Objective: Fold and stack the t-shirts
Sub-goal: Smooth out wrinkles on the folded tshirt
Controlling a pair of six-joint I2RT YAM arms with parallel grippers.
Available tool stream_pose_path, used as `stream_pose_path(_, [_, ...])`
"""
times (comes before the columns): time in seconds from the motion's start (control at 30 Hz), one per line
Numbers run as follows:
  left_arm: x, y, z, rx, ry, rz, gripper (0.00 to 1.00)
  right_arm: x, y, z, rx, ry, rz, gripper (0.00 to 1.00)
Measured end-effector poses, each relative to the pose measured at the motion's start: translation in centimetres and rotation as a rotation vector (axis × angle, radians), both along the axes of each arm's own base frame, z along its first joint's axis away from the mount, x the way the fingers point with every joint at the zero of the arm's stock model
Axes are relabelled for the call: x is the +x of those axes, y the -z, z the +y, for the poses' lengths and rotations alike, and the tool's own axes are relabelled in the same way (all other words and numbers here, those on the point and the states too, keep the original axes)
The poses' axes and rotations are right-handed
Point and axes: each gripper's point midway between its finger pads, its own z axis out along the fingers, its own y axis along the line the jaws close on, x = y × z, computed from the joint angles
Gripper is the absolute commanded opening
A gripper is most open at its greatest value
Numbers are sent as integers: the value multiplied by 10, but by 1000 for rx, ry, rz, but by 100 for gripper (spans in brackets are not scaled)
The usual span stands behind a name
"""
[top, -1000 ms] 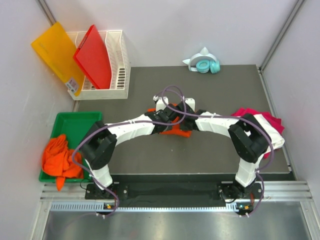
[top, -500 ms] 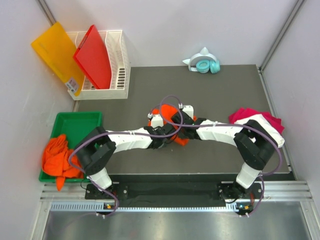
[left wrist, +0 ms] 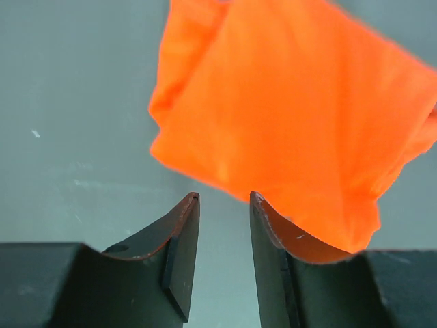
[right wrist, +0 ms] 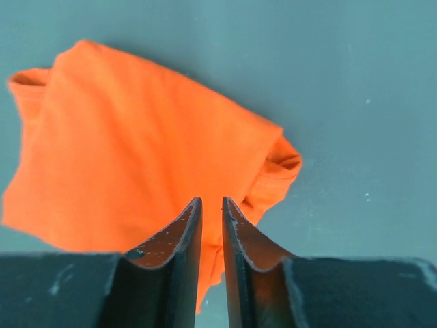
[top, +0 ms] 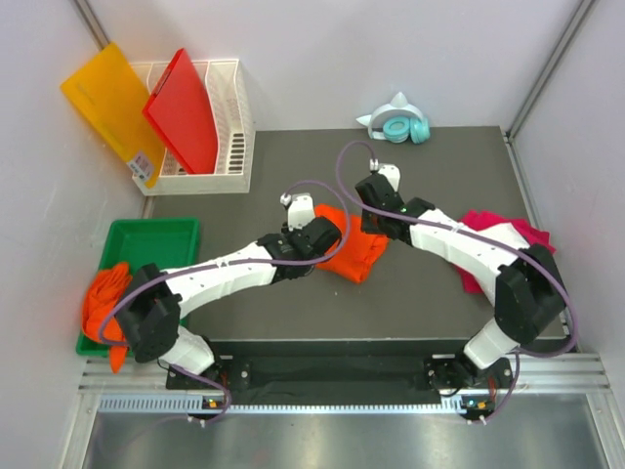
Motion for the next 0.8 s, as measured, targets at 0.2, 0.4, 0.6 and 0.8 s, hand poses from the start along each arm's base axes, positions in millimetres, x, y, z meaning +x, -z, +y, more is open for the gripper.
stream_pose_path(0.2, [34,-4,25,10,-64,-24,39,-29,4,10,65,-68,13,11])
stream_pose_path(0.4, [56,42,40,70,-87,65,38,-60,25,31,97,-141,64,7])
stream_pose_path(0.6, [63,66,39,63,-76,120,38,-63,29,46,147,-150,62,6])
stream_pose_path(0.8, [74,55,28,24,-62,94,38,-71,53,51,146,-152,109,5])
